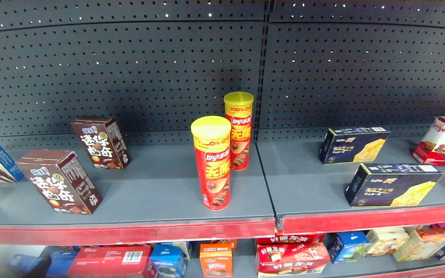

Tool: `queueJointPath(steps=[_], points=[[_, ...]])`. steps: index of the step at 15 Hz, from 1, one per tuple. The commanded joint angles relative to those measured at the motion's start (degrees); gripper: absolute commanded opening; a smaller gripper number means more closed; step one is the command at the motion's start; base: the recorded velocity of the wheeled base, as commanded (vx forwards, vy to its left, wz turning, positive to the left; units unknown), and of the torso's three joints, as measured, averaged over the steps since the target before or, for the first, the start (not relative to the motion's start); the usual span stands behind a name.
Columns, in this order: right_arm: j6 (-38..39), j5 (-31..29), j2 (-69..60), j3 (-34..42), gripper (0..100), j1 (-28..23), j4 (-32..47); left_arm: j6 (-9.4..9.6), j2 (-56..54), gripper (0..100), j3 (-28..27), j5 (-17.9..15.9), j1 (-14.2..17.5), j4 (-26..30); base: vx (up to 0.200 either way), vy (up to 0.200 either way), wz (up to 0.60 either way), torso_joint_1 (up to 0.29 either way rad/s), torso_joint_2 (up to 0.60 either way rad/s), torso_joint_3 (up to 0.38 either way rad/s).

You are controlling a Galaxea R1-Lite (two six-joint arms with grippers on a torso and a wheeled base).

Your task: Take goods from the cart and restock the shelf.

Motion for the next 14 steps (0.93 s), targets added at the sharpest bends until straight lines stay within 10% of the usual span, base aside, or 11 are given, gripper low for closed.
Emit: queueJointPath(steps=[1, 3, 10, 14], points=[[1.99, 15.62, -5.64, 2.08, 100, -0.68, 5.26, 0.19, -0.51, 100, 0.00, -1.06, 0.22, -0.03, 0.000, 0.000, 0.00, 0.000, 0.00, 0.000], [4.71, 32.31, -5.64, 2.52, 100, -0.77, 6.31, 2.03, -0.51, 100, 0.00, -3.78, 0.22, -0.12, 0.000, 0.000, 0.00, 0.000, 0.00, 0.000], [7.35, 27.92, -5.64, 2.52, 100, -0.77, 7.72, 3.88, -1.39, 100, 0.00, -4.31, 0.13, -0.03, 0.000, 0.000, 0.00, 0.000, 0.00, 0.000], [7.35, 27.83, -5.64, 2.52, 100, -0.77, 7.72, 9.68, -9.83, 100, 0.00, -16.70, -1.54, 14.82, 0.000, 0.000, 0.00, 0.000, 0.00, 0.000]])
